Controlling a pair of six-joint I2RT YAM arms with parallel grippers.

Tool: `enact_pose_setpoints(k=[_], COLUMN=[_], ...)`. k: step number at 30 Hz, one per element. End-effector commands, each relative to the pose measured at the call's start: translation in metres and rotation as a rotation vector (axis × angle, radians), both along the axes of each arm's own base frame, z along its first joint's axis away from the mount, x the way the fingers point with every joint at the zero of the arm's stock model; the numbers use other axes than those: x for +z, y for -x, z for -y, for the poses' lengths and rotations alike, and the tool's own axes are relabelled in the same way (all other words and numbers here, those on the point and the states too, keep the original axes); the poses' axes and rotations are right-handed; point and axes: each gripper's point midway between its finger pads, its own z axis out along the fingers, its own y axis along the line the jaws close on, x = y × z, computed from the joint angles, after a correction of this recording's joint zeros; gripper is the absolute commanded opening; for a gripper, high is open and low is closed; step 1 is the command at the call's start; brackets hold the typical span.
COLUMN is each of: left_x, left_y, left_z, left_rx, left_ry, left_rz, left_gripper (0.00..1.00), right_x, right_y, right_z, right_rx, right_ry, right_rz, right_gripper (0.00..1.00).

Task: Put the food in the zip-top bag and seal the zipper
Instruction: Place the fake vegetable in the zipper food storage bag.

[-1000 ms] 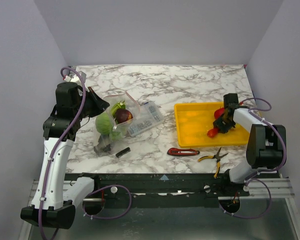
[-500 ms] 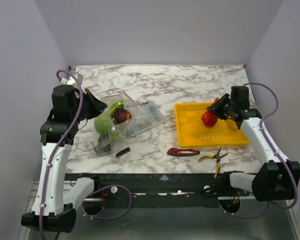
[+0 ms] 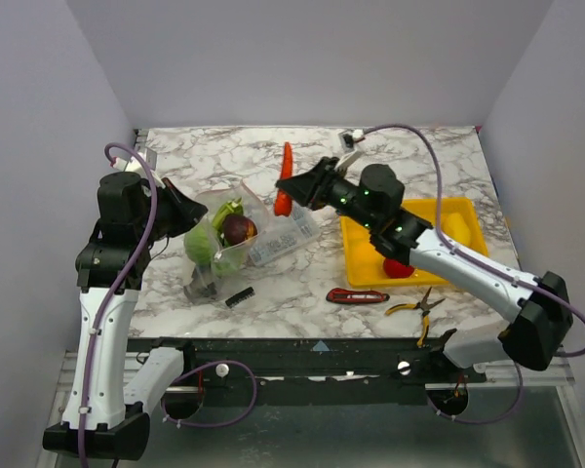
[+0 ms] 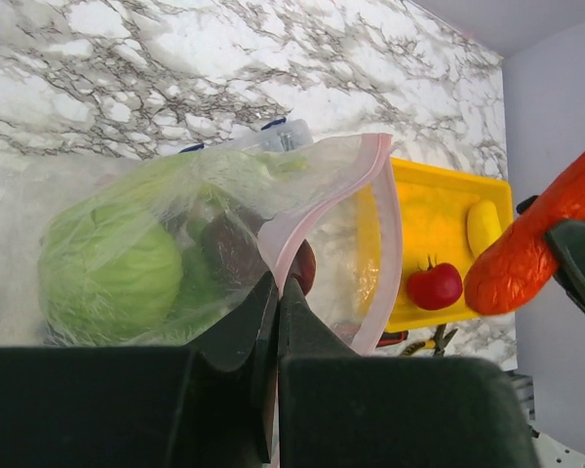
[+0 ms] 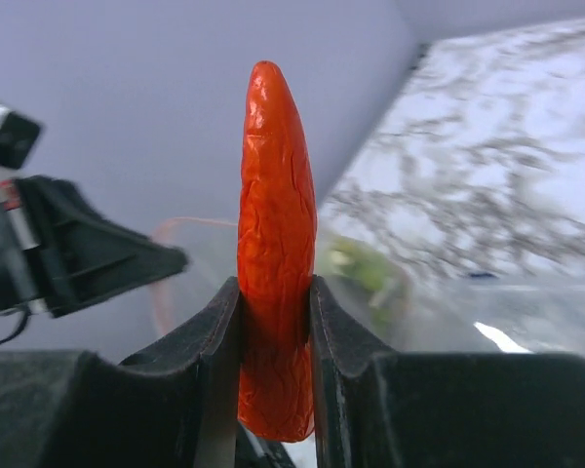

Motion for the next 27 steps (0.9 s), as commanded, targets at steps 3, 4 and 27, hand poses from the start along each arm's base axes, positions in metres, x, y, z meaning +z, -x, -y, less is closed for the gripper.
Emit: enact_pose_setpoints(k=[3, 4, 27], left_x=[0.005, 0.005, 0.017], left_y=[0.001, 0.001, 0.008], left_z=[0.005, 0.005, 0.006], left_rx=[-0.019, -0.017, -0.017], left_ry=[0.043, 0.045, 0.07], left_rz=[0.012, 0.015, 0.05], left_gripper=[0.0, 0.0, 0.0], right_x=[0.056, 0.055, -0.025], right_y=[0.025, 0.028, 0.041], right_z=[-0.085, -0.093, -0.139], right_rx=[-0.015, -0.027, -0.058], right_ry=[-0.087, -0.083, -0.099], right_rz=[0.249, 0.265, 0.18], right_gripper=[0.01, 0.01, 0.19])
